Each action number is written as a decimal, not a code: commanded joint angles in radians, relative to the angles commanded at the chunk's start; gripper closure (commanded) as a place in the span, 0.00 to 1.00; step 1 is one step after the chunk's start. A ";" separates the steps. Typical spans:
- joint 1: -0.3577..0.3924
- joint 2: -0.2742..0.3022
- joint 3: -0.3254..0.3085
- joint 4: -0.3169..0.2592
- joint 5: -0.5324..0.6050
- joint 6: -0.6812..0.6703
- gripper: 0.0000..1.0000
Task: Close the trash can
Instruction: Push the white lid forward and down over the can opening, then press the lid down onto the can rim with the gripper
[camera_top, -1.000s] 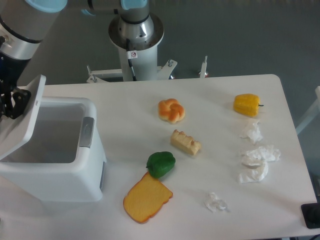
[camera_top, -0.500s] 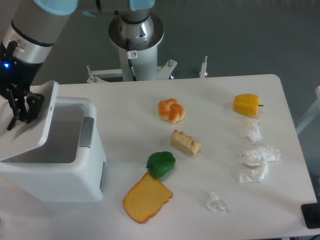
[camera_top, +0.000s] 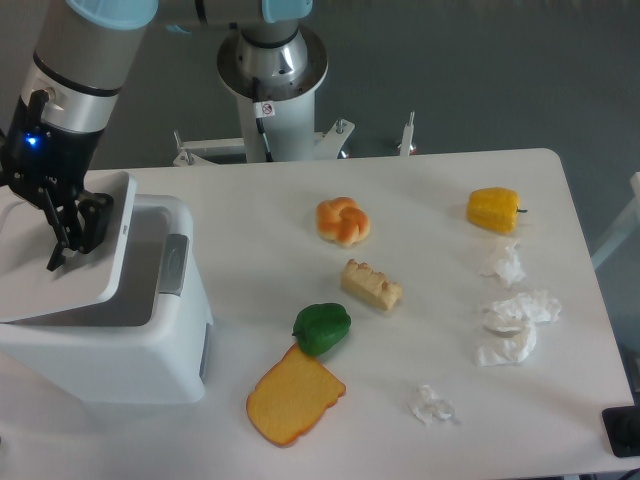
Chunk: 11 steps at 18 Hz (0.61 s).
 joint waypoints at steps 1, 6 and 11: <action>0.003 0.000 0.002 0.000 0.000 0.000 0.00; 0.021 0.000 0.000 0.000 0.000 0.002 0.00; 0.031 0.002 -0.014 0.003 0.000 0.003 0.00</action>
